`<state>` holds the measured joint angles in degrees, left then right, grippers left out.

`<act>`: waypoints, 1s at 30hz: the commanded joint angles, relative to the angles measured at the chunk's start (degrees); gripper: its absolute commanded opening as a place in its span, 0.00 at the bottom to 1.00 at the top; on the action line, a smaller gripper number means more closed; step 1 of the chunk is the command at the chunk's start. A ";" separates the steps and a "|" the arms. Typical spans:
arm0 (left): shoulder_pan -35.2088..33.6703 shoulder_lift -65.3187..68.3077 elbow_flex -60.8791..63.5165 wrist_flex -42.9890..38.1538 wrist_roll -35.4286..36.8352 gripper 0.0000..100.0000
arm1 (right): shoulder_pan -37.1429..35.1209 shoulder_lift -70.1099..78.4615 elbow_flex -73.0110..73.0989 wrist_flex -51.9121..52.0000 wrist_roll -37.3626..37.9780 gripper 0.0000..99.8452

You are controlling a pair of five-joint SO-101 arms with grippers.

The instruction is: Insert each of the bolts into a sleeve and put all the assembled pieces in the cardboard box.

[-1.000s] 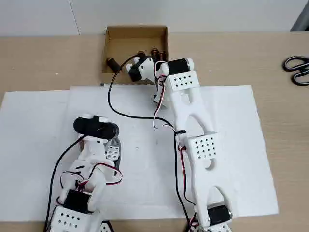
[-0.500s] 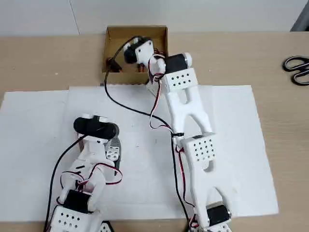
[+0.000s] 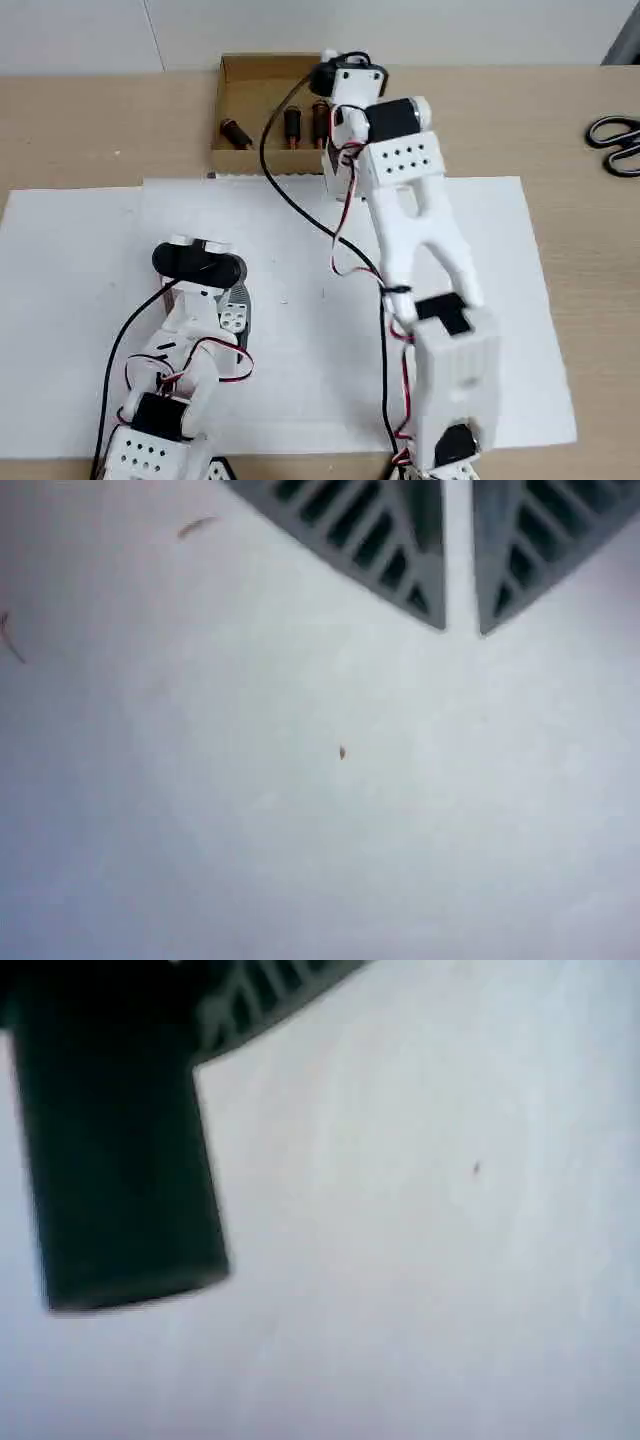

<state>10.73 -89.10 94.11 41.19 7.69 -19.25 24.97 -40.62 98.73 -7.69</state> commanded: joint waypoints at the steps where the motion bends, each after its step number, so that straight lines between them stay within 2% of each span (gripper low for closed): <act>1: -0.35 -0.53 -0.31 -1.14 -0.18 0.01 | 0.75 -11.65 12.22 0.92 -3.16 0.00; 8: -0.35 -0.53 -0.31 -1.14 -0.18 0.01 | -0.48 -19.82 35.78 -1.36 -3.87 0.00; 20: -0.35 -0.53 -0.31 -1.05 -0.18 0.01 | -0.66 -9.80 44.66 -11.47 3.60 0.01; 26: -0.35 -0.53 -0.31 -1.05 -0.18 0.01 | -1.80 -6.37 44.66 -9.89 3.69 0.15; 30: -0.35 -0.53 -0.31 -1.05 -0.18 0.01 | -4.18 -6.55 44.40 -9.71 8.88 0.19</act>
<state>10.73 -89.10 94.11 41.19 7.69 -22.68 18.46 4.04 88.18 -2.51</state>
